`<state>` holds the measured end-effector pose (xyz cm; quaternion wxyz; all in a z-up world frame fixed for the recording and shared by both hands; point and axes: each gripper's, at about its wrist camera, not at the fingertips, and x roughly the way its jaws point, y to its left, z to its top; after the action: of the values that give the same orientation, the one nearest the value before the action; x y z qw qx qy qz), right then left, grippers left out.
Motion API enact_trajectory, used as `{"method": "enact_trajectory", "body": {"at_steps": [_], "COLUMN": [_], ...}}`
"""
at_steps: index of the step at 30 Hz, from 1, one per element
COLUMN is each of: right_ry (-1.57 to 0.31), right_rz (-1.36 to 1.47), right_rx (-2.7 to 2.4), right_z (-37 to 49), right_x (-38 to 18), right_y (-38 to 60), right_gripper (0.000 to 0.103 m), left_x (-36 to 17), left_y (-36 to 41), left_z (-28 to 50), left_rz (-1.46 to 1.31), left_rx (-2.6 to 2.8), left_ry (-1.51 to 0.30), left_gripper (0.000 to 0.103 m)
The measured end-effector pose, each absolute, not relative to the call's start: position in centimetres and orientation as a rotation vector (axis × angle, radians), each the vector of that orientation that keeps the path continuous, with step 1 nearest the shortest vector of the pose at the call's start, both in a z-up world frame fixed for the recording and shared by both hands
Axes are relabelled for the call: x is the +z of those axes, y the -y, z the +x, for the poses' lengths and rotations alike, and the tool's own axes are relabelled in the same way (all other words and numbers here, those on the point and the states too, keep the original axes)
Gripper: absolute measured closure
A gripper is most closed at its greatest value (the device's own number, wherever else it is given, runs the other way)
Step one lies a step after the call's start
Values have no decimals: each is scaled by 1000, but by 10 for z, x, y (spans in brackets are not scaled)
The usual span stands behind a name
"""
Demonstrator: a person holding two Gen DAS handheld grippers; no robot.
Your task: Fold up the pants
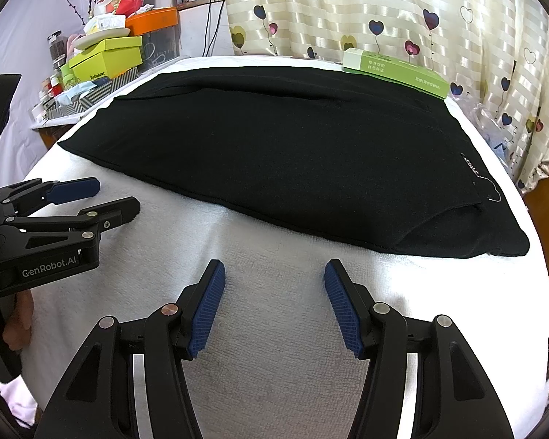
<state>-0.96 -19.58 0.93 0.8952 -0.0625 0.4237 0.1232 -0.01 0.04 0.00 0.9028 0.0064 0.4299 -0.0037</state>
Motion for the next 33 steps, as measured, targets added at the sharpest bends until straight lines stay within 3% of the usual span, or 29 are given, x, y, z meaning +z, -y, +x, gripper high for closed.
{"method": "enact_trajectory", "body": {"at_steps": [21,33], "right_ry": [-883,-813], "right_rz": [-138,-139], "right_rx": [268,349], "right_z": [-9,-27], "right_x": [9,44], "right_y": [197,192], "right_gripper": [45,45], "left_x": [-2,40], "left_y": [0,3], "left_z": [2,-19], "left_rz": [22,36], "left_rx": [0,50], "left_ry": [-889,-823], "left_gripper": [35,35]}}
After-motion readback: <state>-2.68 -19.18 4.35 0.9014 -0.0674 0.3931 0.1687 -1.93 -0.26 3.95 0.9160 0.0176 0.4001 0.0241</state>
